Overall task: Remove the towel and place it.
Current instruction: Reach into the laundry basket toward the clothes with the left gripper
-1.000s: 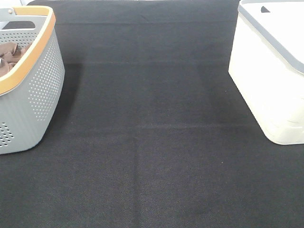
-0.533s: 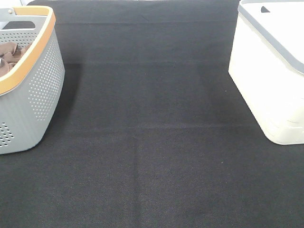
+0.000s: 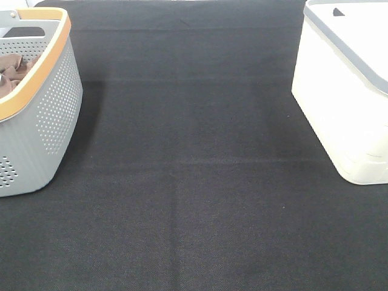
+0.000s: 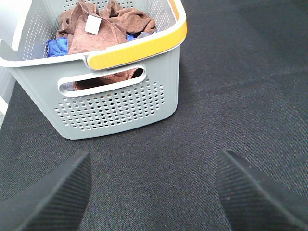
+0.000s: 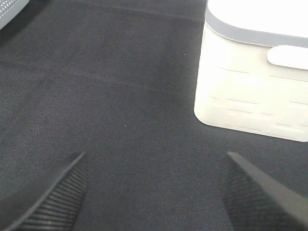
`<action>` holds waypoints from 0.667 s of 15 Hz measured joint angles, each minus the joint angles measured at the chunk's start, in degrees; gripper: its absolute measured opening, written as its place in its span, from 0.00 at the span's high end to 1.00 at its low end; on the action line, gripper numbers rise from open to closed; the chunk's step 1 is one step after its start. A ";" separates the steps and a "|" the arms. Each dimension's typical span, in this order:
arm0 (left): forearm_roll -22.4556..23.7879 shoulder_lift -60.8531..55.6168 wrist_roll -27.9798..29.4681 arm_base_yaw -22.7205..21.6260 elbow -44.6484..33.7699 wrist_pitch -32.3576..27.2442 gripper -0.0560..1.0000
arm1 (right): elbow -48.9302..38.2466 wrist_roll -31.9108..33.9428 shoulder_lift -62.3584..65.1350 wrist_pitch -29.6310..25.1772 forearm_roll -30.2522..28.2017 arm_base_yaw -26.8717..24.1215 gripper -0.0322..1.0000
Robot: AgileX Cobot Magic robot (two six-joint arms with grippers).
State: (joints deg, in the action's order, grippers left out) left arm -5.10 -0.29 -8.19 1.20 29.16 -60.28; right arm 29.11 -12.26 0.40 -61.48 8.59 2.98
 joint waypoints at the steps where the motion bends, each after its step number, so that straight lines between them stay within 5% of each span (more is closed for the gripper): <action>1: 0.00 0.00 0.00 0.00 0.00 0.00 0.29 | 0.00 0.00 0.00 0.00 0.00 0.00 0.26; 10: 0.00 0.00 0.00 0.00 0.00 0.00 0.29 | 0.00 0.00 0.00 0.00 0.00 0.00 0.26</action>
State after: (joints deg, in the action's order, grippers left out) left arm -5.10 -0.29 -8.19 1.20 29.16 -60.28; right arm 29.11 -12.26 0.40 -61.48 8.59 2.98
